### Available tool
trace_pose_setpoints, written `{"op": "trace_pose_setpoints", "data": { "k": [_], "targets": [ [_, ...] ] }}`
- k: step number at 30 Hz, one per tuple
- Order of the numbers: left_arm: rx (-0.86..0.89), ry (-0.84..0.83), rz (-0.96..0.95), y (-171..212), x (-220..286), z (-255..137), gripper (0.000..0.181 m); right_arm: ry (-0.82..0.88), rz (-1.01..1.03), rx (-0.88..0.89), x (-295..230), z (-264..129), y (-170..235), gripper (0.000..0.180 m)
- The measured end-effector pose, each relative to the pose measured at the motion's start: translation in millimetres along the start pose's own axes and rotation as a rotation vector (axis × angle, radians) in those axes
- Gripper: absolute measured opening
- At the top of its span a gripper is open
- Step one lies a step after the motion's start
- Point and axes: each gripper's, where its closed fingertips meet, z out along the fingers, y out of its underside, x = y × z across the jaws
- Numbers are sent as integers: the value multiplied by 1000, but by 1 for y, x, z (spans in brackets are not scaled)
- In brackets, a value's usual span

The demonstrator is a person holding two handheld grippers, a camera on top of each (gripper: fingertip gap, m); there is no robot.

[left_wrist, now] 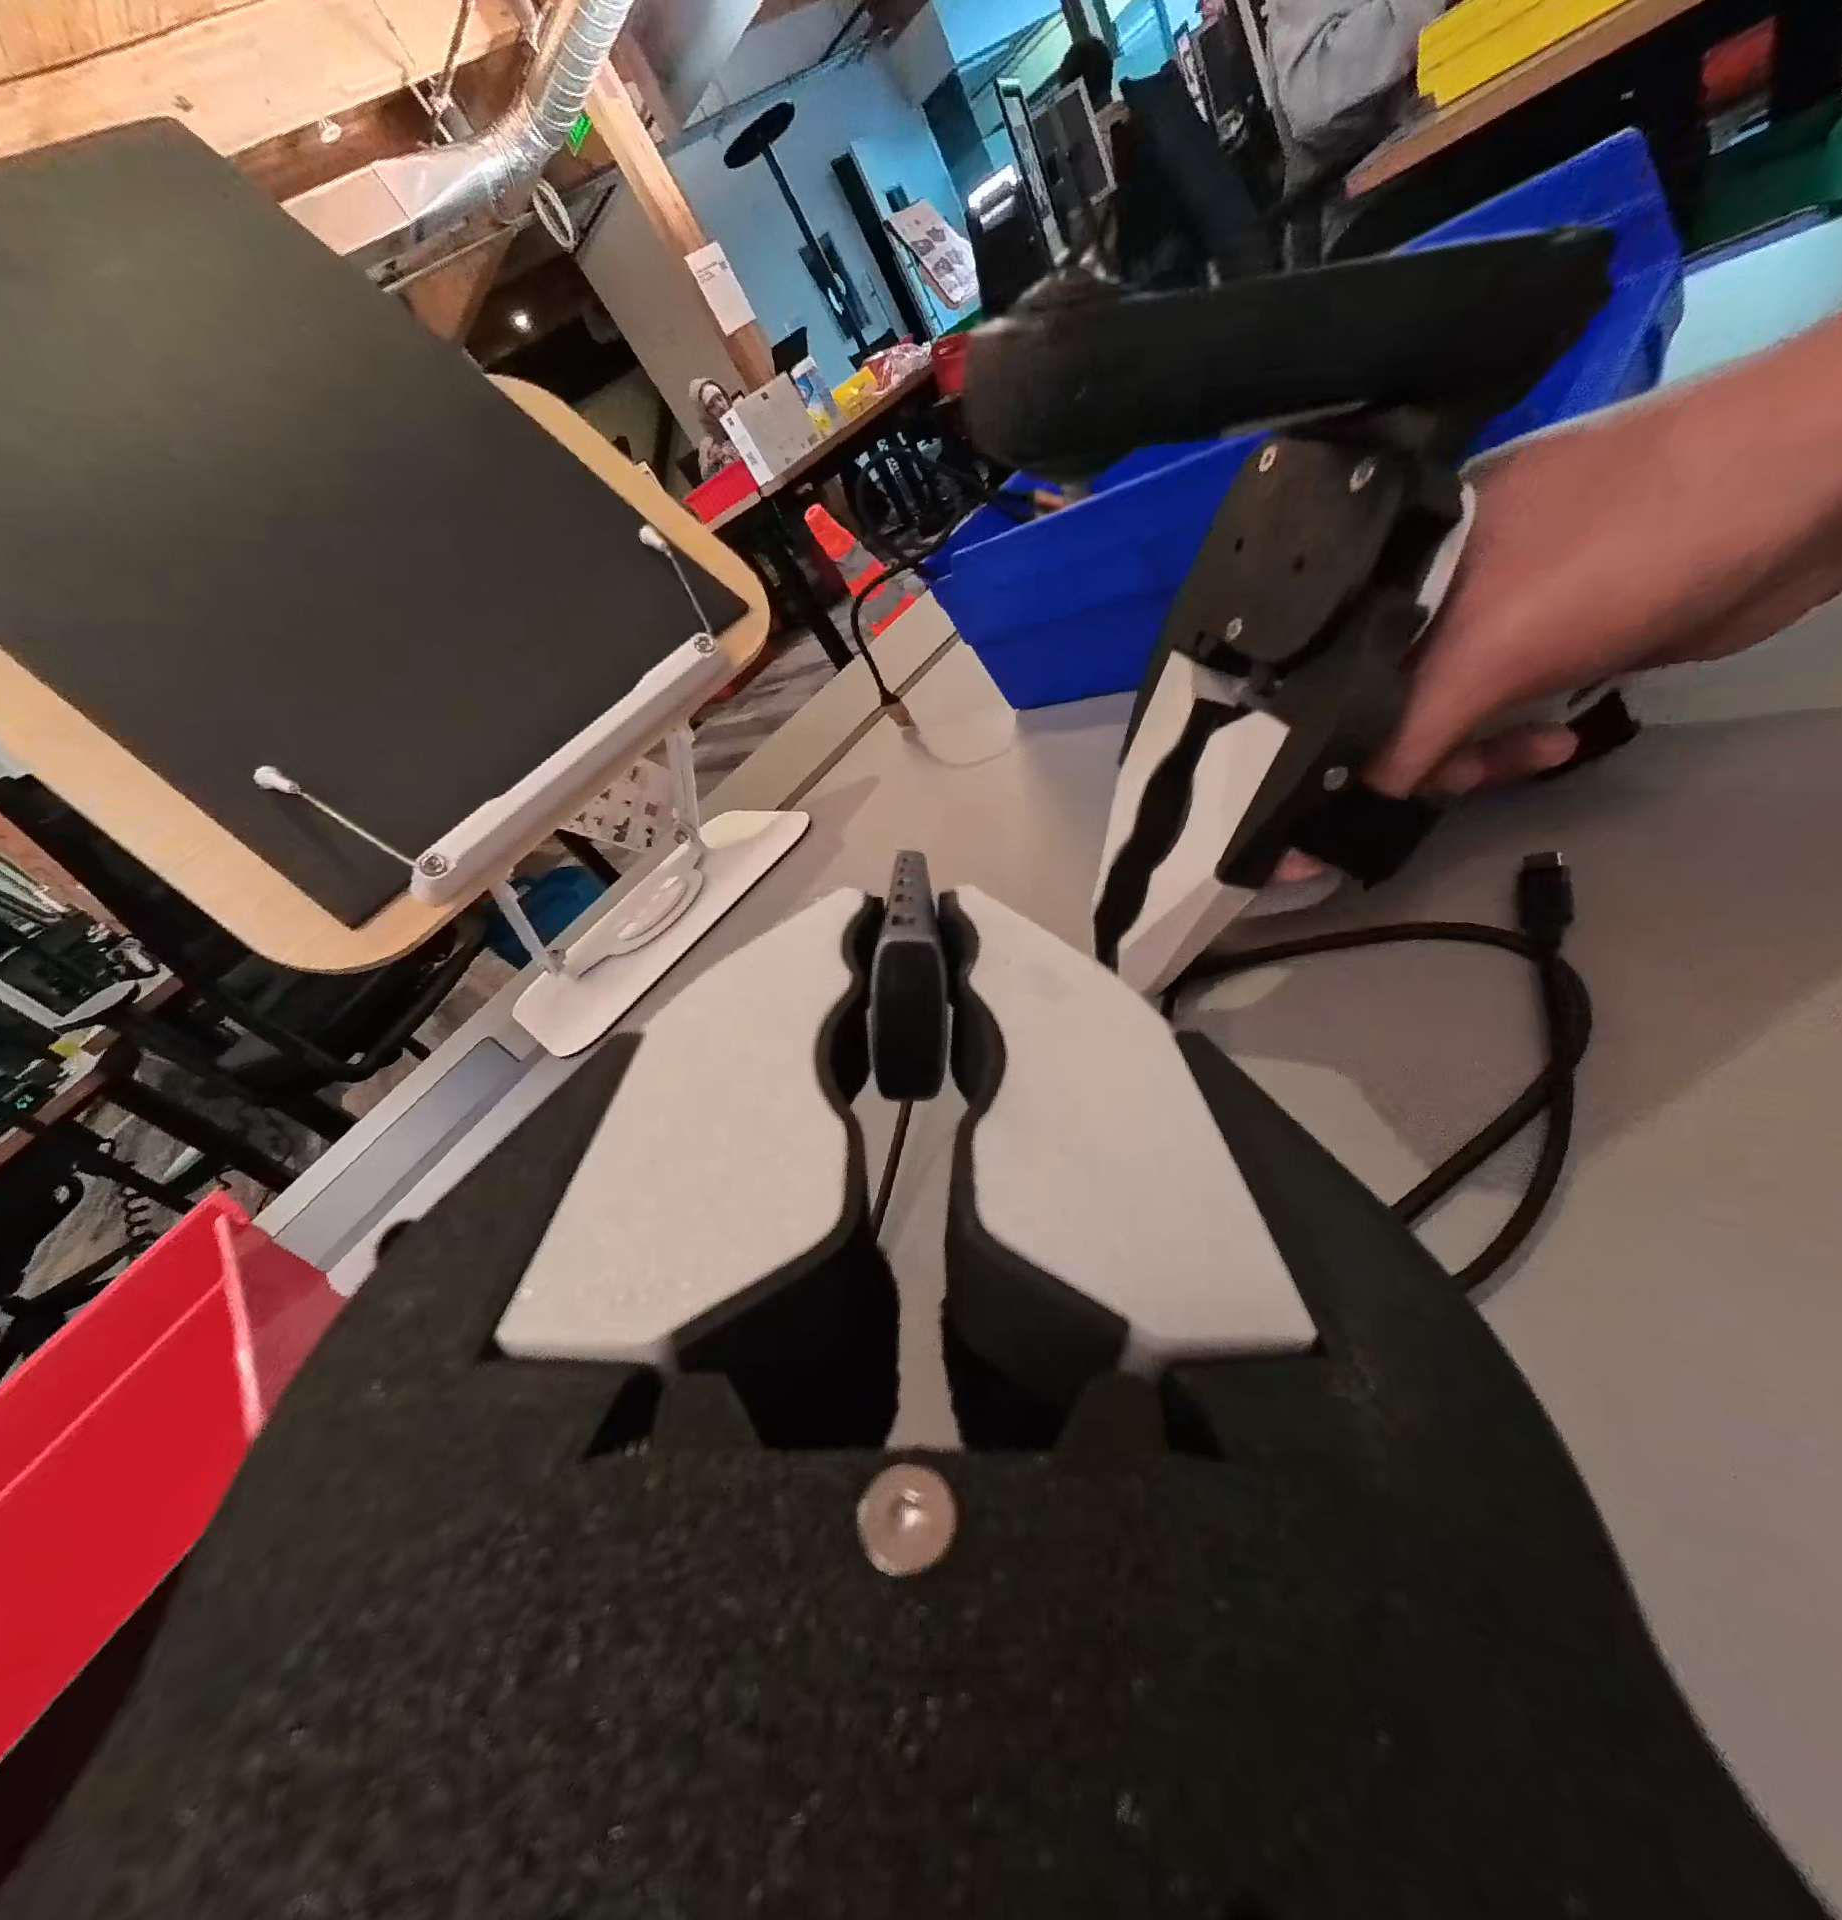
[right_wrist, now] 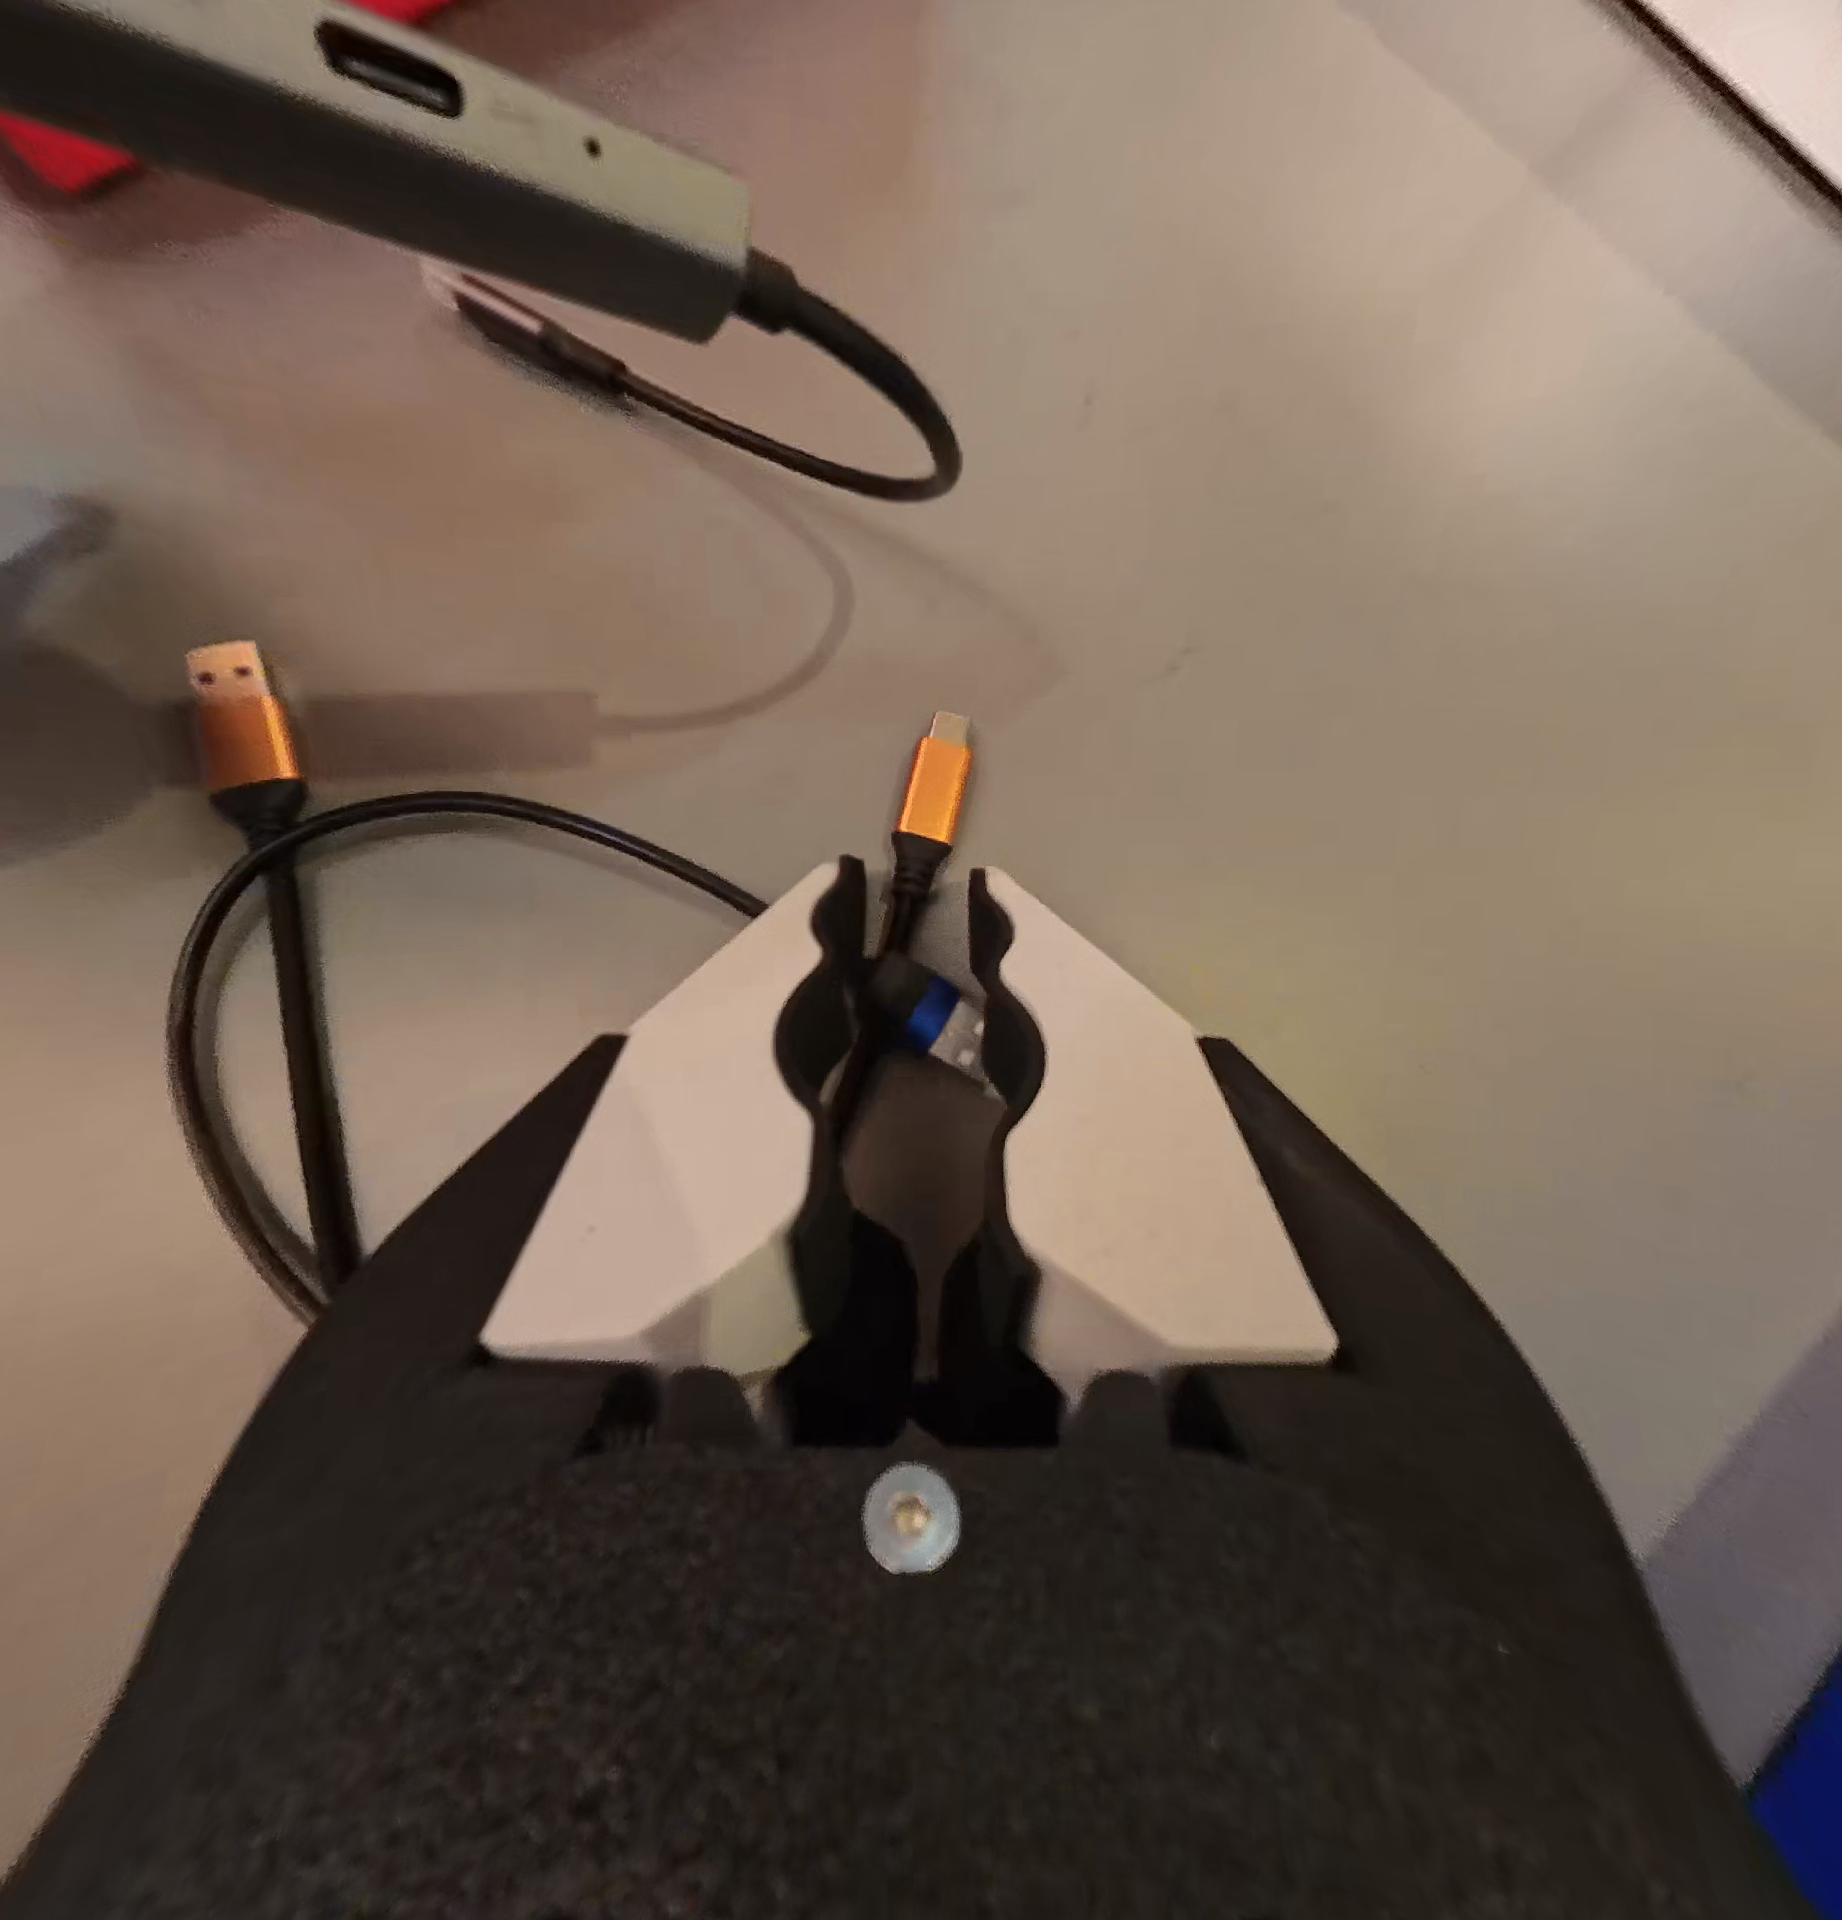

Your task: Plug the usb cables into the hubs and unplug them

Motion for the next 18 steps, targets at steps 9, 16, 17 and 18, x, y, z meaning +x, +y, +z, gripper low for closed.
{"op": "trace_pose_setpoints", "data": {
  "k": [9,16,17,18],
  "targets": [
    [-15,15,38,3,5,0,10,142,-105,45,41,-27,-21,6],
    [-31,-12,74,4,3,3,10,263,-395,225,46,-110,-82,7],
    [-39,-19,92,5,3,4,10,225,-403,244,35,-115,-86,7],
    [-52,-27,118,6,2,4,10,175,-399,236,23,-119,-87,7]
  ]
}}
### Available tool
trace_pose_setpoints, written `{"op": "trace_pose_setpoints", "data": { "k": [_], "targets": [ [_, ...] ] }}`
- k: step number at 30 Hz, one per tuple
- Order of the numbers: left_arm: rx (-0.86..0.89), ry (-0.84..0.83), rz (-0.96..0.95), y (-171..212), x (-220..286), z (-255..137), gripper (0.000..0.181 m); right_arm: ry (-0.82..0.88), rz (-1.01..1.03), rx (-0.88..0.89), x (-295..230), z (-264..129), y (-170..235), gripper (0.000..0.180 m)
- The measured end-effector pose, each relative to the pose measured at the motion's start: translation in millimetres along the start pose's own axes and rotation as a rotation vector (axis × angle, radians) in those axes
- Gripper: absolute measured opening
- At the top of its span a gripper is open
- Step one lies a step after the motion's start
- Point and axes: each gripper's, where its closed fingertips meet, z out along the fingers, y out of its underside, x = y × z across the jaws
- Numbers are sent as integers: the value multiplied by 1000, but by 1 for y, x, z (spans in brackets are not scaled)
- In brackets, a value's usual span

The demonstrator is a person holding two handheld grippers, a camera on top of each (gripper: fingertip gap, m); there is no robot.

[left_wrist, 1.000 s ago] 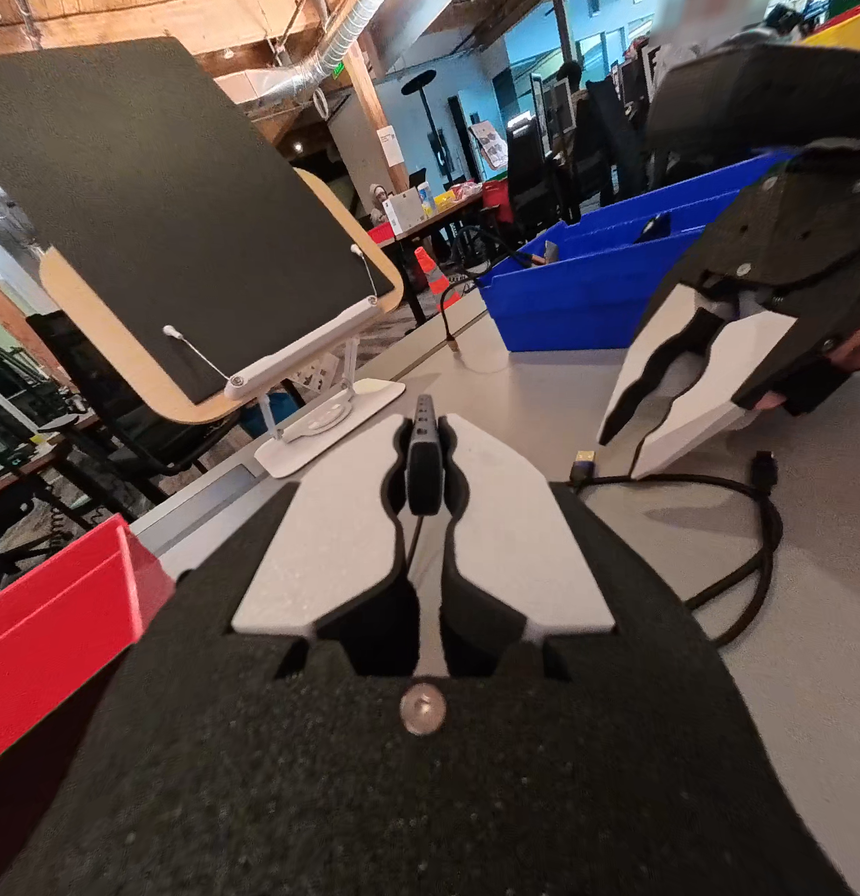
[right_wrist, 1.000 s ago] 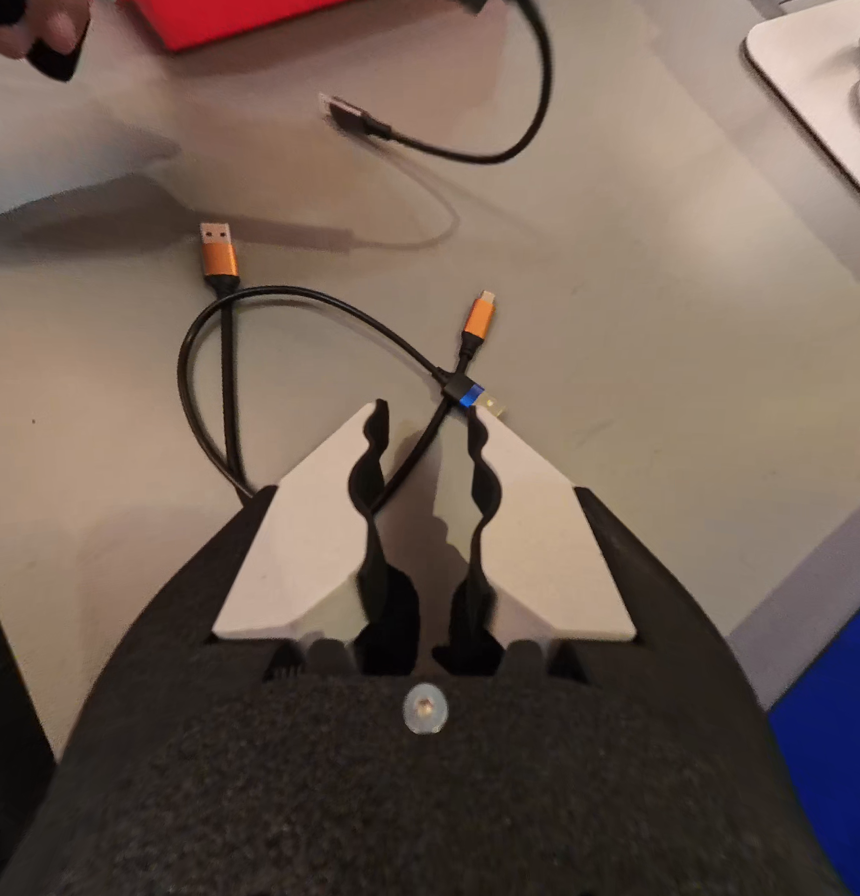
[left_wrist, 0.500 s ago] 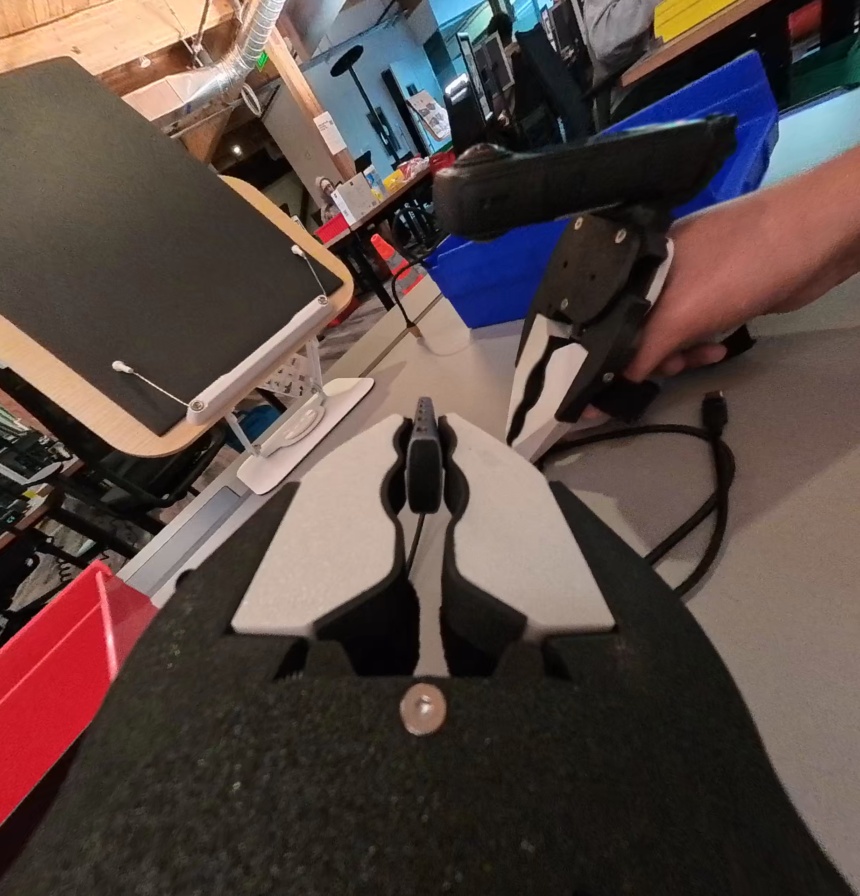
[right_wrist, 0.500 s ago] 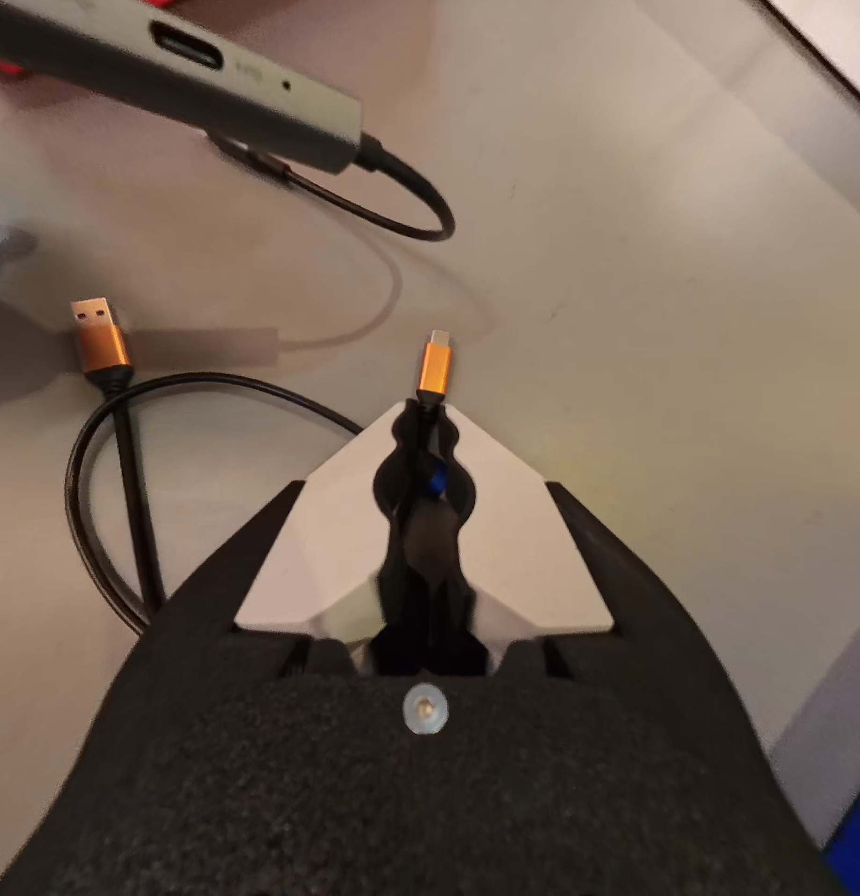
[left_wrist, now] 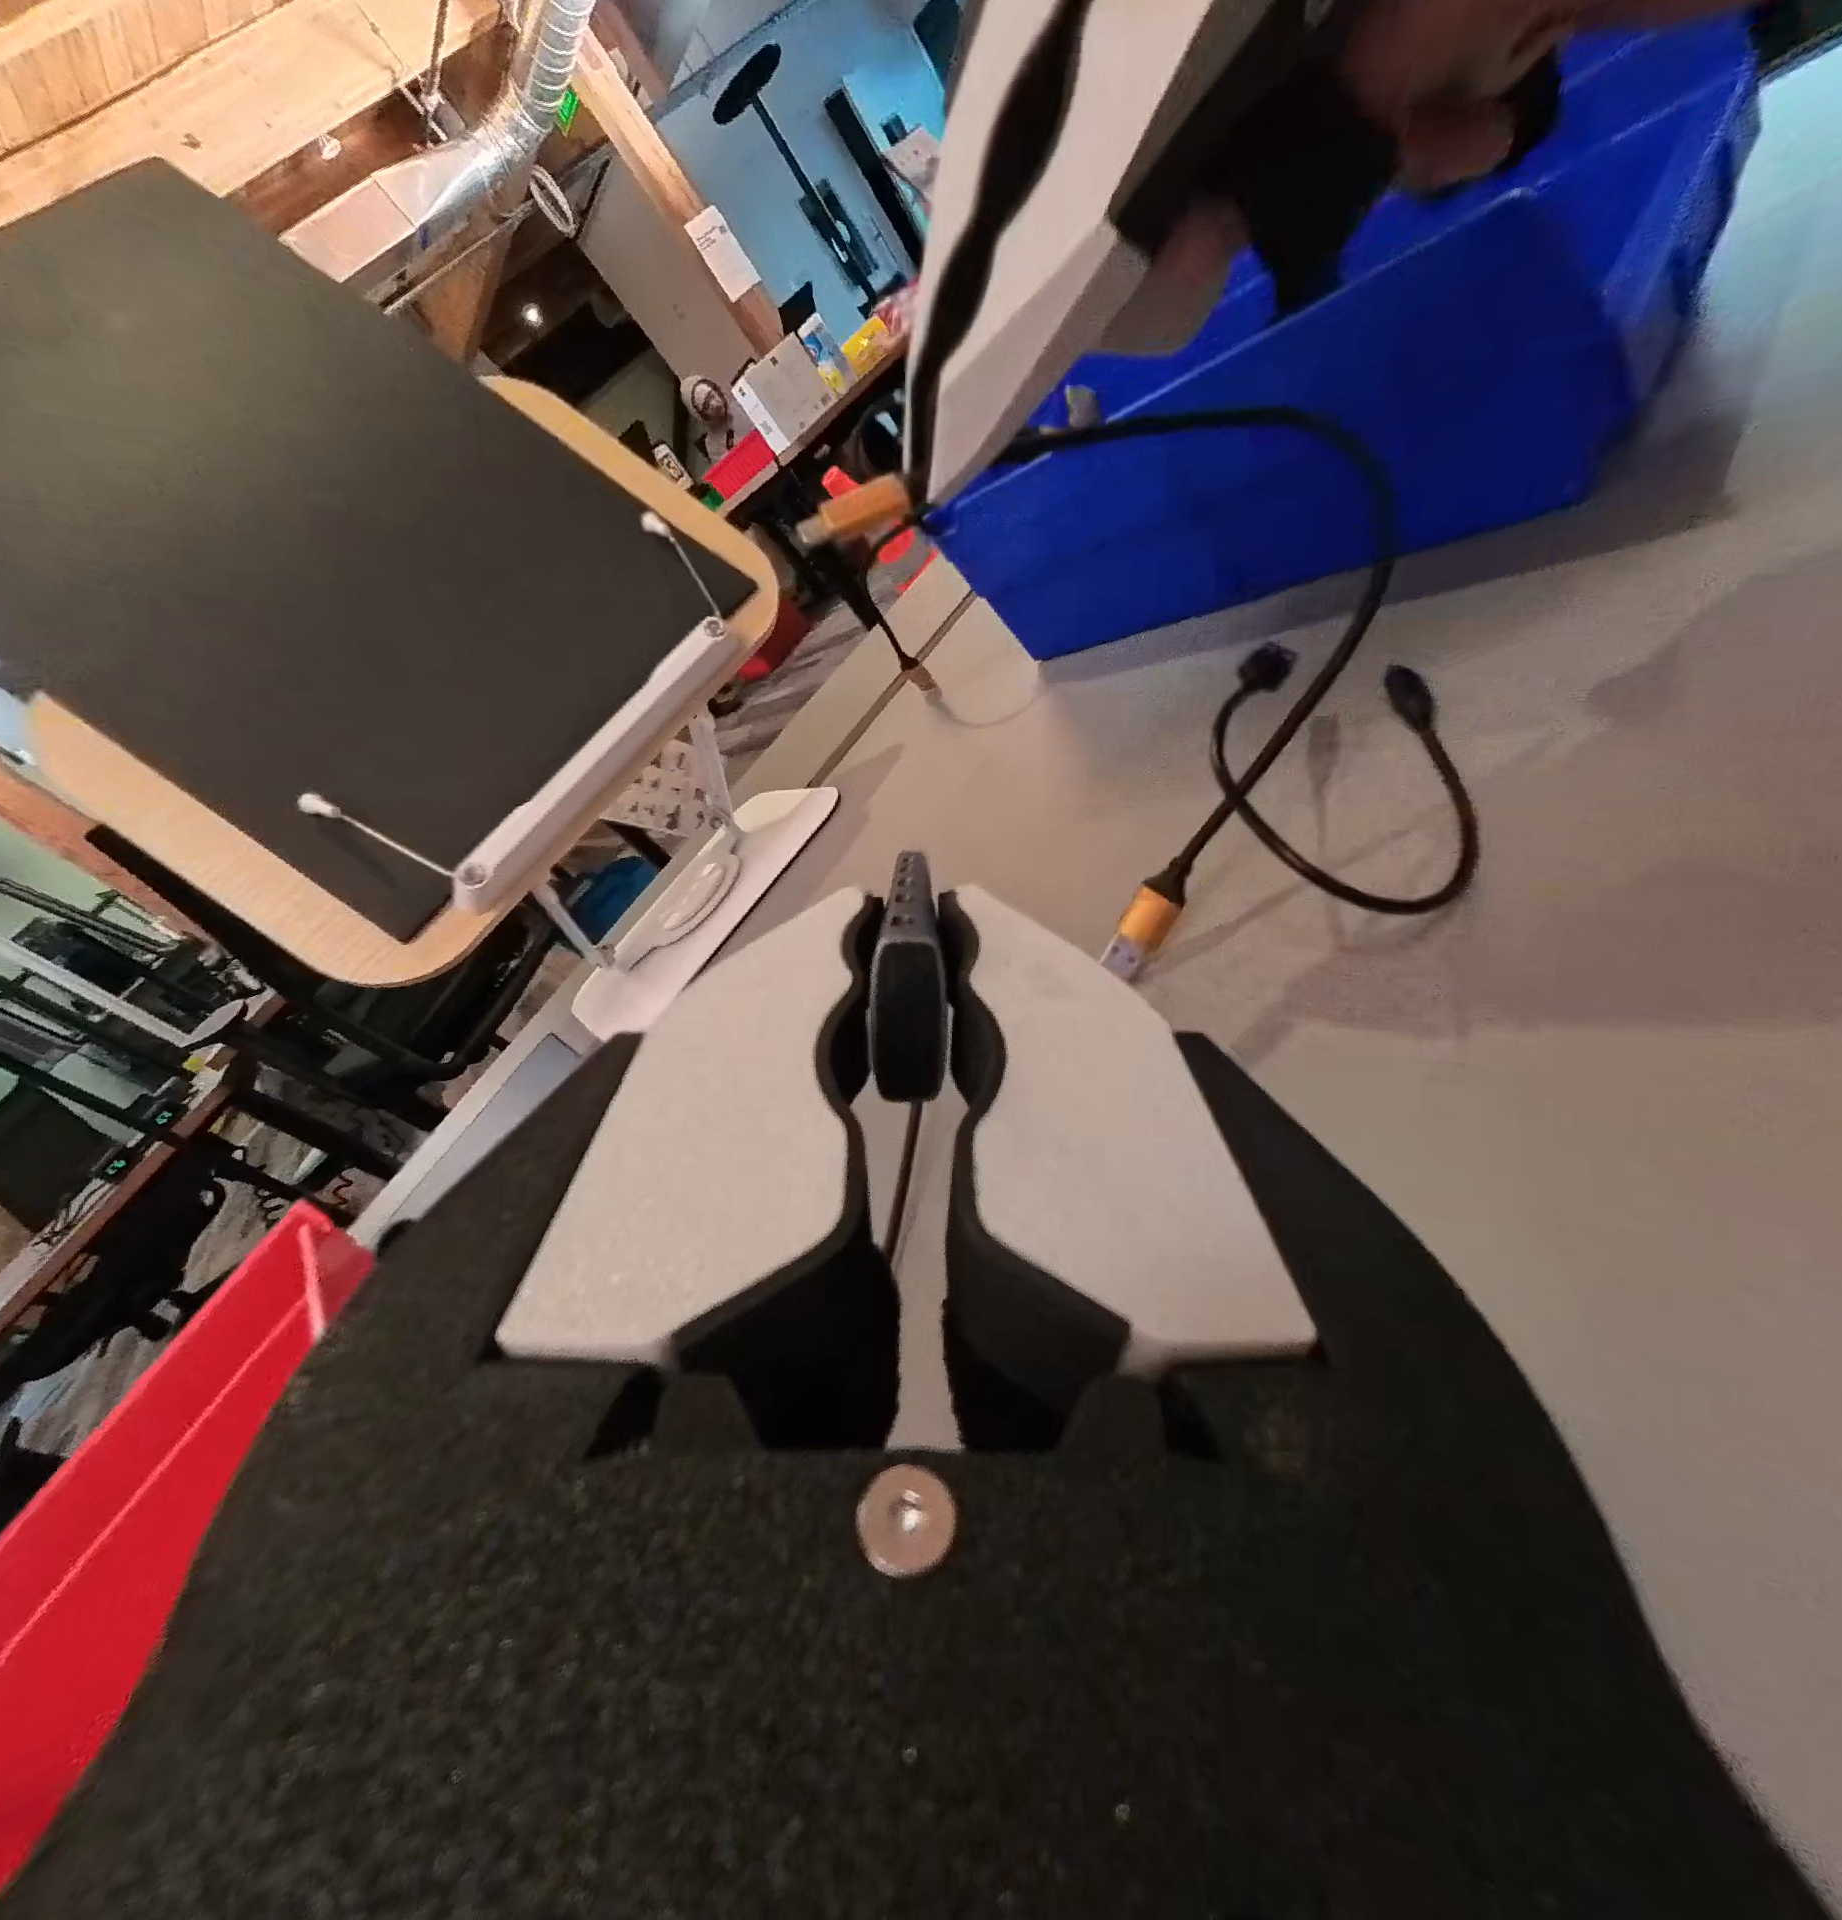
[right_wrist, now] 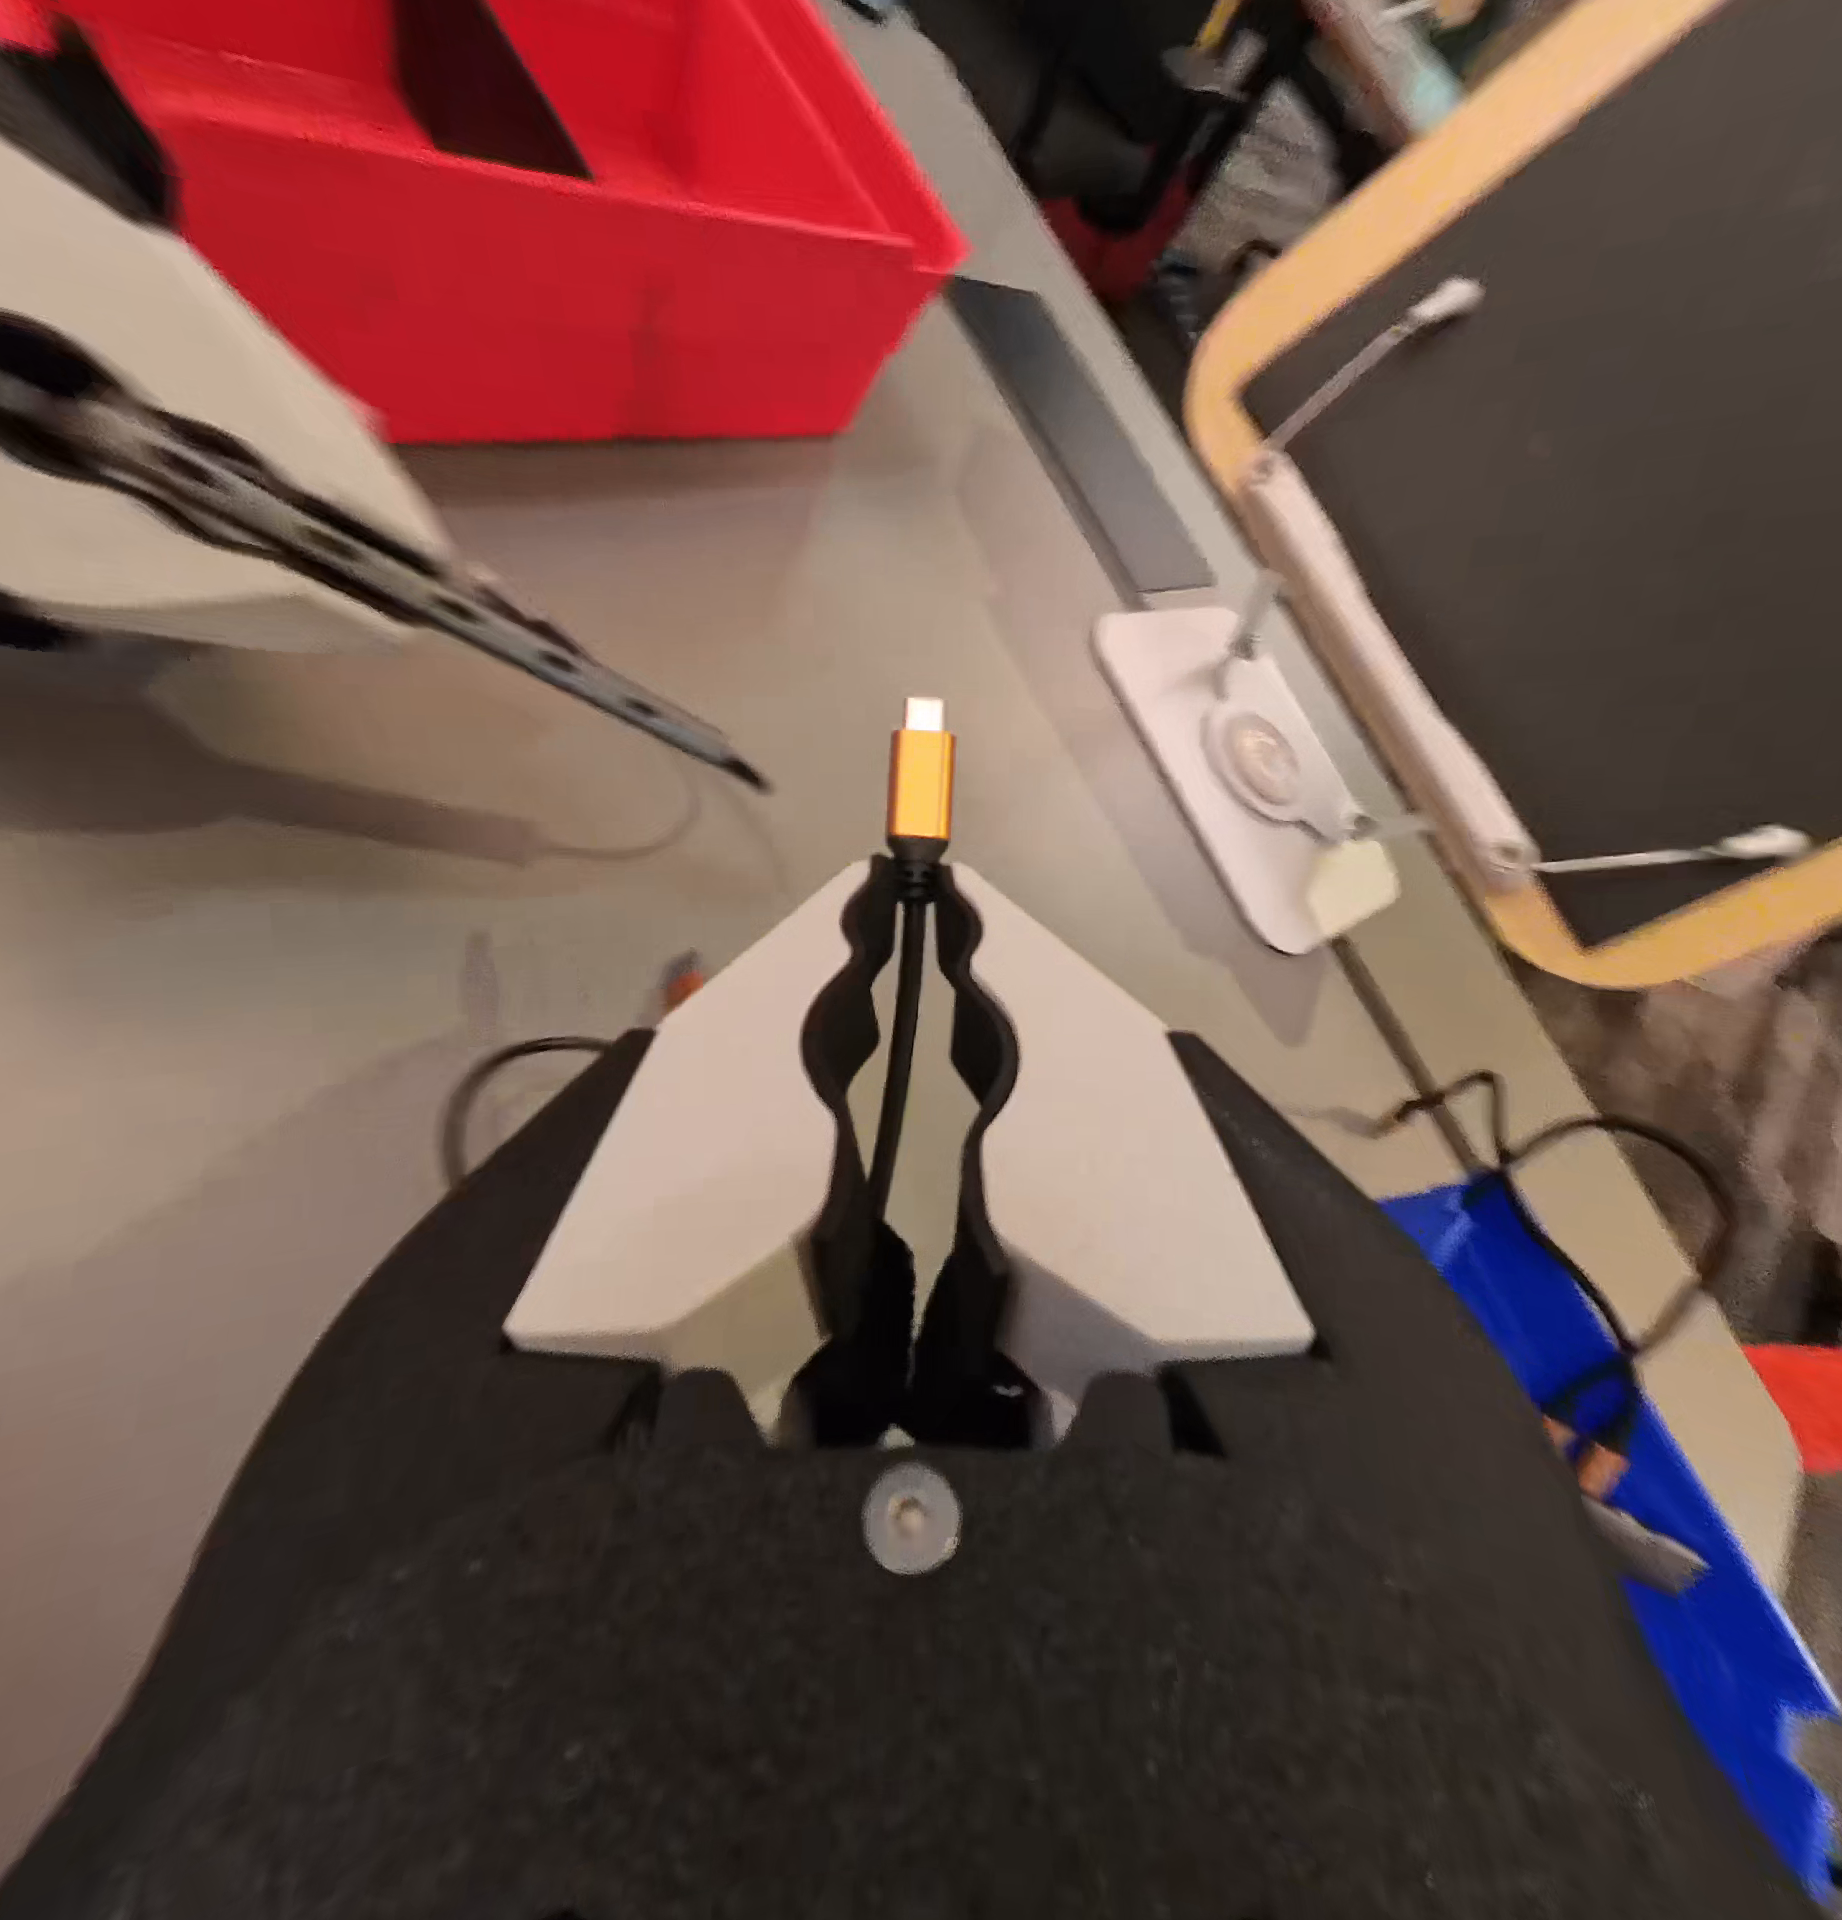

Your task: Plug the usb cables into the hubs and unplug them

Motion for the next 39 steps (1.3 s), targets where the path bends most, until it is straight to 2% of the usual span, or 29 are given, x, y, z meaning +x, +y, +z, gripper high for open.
{"op": "trace_pose_setpoints", "data": {
  "k": [4,7,11,18,32,39],
  "targets": [
    [-63,-23,137,8,3,3,10,-266,-62,-75,-52,-11,-9,6],
    [-80,-26,224,9,8,6,10,-435,-23,-142,-84,-12,-2,6],
    [-87,-15,353,7,17,8,10,-533,54,-183,-99,-5,9,6],
    [-97,14,449,7,30,12,10,-608,99,-166,-109,-7,6,6],
    [-134,40,623,9,45,18,10,-629,91,-275,-117,1,30,6],
    [-164,49,733,13,49,19,10,-640,99,-276,-116,-2,29,6]
  ]
}}
